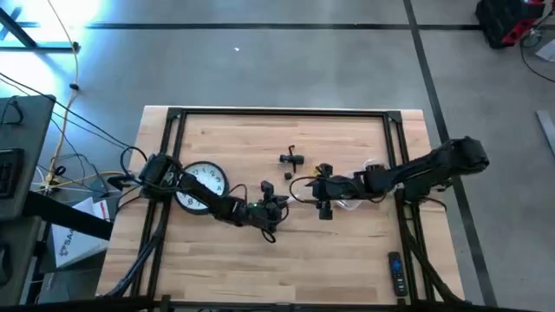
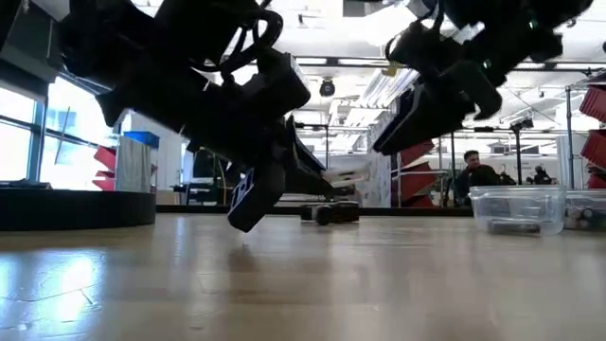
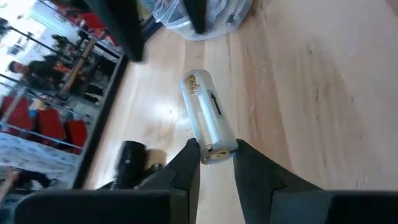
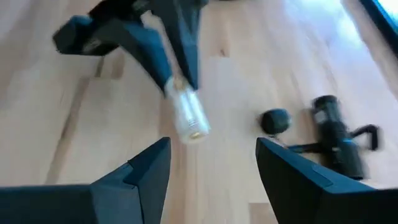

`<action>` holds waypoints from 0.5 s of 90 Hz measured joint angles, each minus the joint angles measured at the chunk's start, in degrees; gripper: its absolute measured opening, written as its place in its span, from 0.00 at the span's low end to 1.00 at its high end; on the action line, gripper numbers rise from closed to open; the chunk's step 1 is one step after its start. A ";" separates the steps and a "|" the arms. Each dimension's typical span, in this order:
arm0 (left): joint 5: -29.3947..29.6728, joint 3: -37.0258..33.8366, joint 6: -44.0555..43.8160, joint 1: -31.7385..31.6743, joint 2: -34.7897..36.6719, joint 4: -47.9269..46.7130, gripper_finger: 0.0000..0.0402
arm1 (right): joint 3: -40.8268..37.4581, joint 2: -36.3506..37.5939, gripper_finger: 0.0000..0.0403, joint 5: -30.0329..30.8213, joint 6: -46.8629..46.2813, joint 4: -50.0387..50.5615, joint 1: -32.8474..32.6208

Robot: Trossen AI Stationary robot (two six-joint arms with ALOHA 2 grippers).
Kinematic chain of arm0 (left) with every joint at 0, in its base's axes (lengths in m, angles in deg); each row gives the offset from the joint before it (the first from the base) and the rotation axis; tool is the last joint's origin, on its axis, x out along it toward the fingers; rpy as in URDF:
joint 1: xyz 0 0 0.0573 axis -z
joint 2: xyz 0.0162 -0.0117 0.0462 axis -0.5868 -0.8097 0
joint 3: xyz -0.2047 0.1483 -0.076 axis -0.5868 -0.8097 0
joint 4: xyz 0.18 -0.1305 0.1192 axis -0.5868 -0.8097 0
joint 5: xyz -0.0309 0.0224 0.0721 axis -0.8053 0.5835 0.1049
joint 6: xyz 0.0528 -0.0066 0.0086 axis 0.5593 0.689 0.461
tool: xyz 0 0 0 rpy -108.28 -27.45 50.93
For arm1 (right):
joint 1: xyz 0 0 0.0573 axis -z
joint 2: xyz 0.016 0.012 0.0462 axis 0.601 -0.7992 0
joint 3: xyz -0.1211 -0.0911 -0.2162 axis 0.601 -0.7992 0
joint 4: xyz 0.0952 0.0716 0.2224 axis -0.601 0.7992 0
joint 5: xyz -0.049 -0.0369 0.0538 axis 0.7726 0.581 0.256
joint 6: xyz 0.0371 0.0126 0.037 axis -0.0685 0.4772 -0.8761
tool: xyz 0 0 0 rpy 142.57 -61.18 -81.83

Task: Insert battery
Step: Insert the silver battery into the white battery case

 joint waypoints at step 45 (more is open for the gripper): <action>-13.47 0.04 -10.10 -4.37 0.00 -6.83 0.15 | -4.31 -15.13 0.51 -12.30 -4.41 -23.61 4.77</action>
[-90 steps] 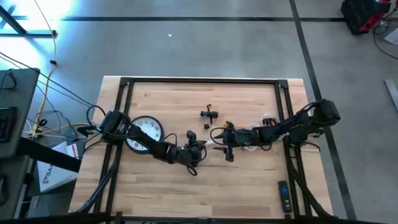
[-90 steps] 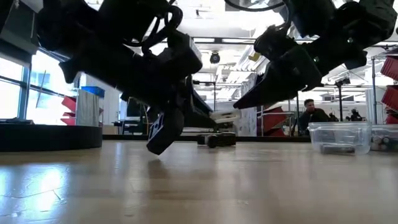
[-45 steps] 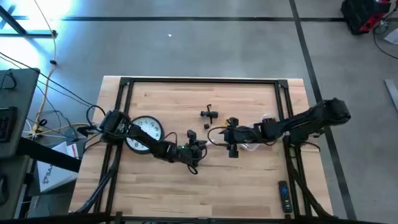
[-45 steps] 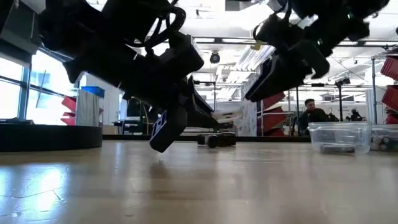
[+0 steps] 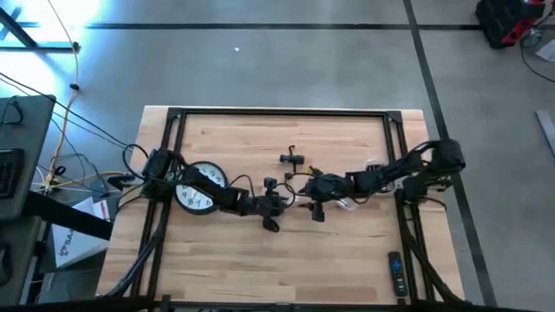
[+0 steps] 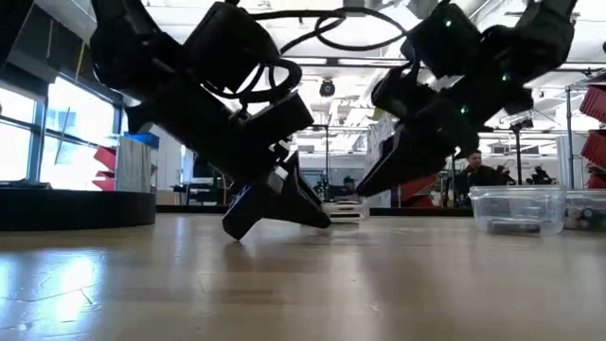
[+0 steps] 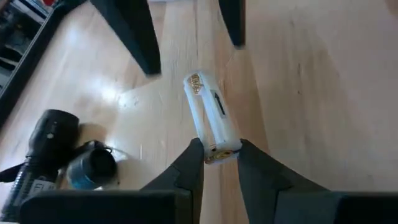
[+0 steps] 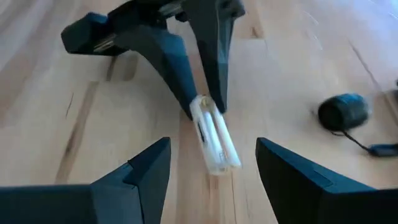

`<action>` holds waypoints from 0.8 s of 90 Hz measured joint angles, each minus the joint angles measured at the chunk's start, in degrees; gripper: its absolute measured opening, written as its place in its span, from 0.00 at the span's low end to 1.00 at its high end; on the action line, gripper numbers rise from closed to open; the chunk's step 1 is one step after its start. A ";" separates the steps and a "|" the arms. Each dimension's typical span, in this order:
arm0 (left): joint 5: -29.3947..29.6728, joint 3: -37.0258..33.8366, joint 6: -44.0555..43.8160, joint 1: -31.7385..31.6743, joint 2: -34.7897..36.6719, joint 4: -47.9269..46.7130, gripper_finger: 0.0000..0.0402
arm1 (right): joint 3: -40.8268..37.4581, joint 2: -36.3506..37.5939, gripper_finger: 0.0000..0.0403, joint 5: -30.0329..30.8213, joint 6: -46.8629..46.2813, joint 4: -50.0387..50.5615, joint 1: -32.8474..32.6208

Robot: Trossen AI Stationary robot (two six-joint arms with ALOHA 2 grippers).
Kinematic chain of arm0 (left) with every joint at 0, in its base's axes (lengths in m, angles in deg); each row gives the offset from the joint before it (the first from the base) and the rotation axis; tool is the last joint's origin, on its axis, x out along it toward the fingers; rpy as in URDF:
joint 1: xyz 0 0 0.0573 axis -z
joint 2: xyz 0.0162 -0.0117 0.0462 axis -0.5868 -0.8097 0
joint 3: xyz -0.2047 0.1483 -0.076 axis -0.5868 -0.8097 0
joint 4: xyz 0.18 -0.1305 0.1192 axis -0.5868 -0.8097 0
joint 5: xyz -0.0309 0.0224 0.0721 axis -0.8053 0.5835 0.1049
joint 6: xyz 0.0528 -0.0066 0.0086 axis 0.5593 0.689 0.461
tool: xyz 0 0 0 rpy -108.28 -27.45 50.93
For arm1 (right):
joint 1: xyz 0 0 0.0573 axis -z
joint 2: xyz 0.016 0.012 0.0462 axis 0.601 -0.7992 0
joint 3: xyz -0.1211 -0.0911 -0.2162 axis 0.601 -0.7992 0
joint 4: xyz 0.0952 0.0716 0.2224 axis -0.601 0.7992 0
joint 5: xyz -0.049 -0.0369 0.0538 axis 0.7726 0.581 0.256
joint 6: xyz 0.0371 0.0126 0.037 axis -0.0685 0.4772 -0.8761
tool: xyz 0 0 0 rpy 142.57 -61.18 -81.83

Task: Insert battery
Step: Insert the silver battery into the white battery case

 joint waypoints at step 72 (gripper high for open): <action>-0.23 -0.02 0.00 0.02 -0.02 -0.31 0.15 | 0.01 -6.98 0.39 -7.19 0.04 -3.94 3.45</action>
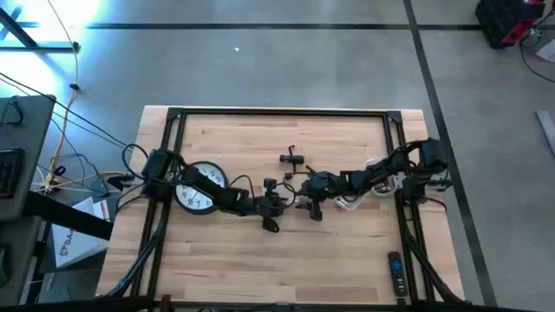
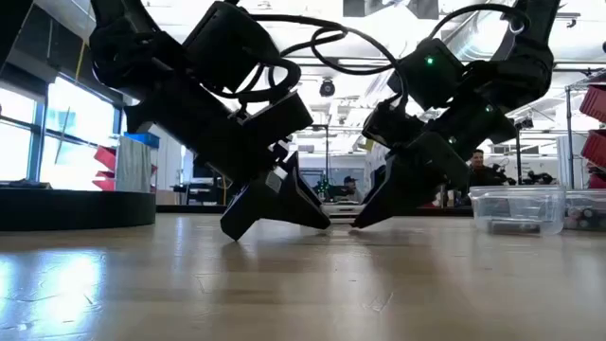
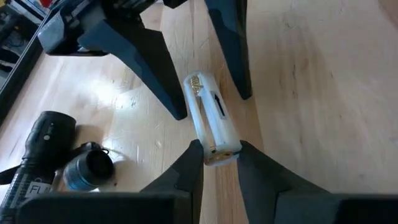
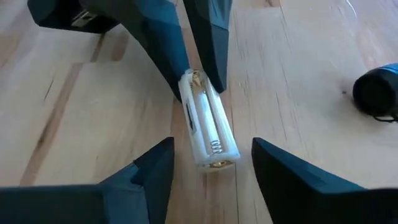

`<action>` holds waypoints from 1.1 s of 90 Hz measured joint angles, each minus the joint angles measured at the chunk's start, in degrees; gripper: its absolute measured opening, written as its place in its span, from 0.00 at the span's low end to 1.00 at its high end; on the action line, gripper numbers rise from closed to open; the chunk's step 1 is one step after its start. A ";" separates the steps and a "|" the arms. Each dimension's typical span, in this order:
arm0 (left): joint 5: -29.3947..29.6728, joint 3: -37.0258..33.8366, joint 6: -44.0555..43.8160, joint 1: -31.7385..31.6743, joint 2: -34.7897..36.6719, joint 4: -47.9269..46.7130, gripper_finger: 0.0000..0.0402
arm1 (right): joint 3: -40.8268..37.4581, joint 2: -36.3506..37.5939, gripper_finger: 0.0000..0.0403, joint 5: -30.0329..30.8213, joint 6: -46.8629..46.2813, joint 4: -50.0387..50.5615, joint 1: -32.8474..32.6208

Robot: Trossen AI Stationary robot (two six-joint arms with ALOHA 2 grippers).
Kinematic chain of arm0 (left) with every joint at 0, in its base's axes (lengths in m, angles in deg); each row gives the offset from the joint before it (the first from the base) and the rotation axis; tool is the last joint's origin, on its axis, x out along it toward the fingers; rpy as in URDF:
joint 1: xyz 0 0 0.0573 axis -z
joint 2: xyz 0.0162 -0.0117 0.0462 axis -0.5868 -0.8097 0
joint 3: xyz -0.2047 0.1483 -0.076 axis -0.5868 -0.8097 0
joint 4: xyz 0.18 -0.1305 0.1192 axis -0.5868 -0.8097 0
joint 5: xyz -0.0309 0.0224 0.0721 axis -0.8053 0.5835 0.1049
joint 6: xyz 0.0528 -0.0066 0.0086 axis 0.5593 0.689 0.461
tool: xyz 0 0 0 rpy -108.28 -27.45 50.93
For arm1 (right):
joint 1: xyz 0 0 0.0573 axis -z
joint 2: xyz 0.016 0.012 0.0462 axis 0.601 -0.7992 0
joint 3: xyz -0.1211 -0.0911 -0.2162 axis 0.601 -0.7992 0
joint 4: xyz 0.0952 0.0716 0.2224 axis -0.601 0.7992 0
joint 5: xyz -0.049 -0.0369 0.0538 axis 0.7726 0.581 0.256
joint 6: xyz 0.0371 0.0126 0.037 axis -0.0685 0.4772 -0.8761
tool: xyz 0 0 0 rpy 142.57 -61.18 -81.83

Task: Insert battery
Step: Insert the silver battery into the white battery case

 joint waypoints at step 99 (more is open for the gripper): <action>-15.53 -0.04 -19.68 -7.44 0.00 -0.96 0.36 | 0.00 0.00 0.15 1.37 4.09 0.02 0.00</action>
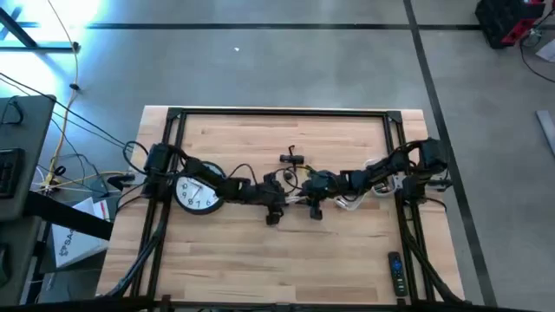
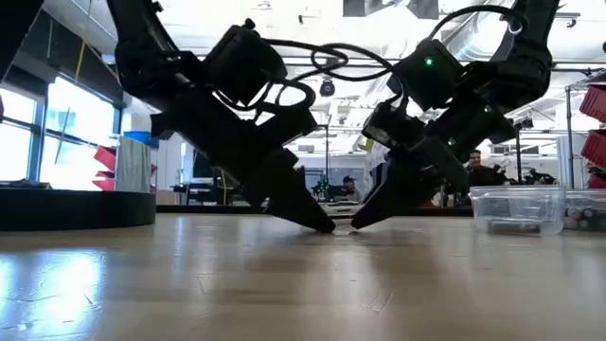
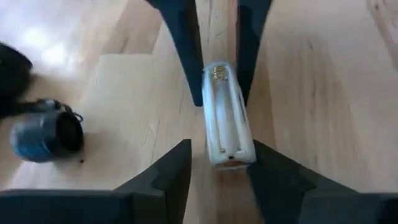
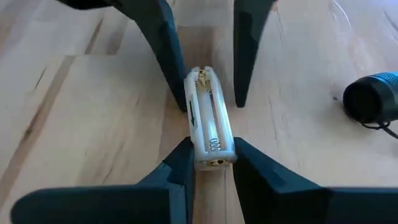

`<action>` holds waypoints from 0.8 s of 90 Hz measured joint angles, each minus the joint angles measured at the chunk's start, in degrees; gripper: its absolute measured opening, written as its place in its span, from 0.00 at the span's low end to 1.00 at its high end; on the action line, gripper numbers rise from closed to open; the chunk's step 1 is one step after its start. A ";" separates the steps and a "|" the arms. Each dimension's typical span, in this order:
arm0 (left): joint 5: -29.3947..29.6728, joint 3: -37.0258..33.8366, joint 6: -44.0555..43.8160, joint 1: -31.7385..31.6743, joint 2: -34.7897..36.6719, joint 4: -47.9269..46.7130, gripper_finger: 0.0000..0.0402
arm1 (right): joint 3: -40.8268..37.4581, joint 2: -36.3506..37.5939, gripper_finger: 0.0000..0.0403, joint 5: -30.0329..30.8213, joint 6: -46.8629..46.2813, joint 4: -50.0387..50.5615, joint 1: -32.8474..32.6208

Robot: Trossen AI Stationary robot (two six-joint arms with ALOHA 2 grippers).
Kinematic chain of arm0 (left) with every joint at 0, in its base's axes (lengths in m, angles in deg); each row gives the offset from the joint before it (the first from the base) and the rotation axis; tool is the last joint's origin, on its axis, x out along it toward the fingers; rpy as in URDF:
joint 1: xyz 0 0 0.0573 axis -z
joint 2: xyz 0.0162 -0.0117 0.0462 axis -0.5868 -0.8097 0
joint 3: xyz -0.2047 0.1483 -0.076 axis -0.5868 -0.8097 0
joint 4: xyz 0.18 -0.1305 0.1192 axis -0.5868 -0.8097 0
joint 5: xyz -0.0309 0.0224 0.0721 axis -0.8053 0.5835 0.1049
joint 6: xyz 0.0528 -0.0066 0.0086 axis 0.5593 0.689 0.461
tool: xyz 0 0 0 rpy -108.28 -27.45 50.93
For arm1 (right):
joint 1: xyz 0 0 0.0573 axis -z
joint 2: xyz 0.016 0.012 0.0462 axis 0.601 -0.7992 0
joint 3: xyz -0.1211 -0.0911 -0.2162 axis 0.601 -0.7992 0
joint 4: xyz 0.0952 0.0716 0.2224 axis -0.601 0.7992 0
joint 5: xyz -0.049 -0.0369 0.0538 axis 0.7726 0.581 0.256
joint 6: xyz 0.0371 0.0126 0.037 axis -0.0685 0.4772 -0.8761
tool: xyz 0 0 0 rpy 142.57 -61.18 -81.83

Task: Insert battery
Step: Insert the silver battery into the white battery case

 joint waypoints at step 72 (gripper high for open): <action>-2.24 -5.32 -3.88 -0.73 -0.20 11.66 0.37 | -0.01 0.02 0.15 0.88 0.43 0.87 -0.02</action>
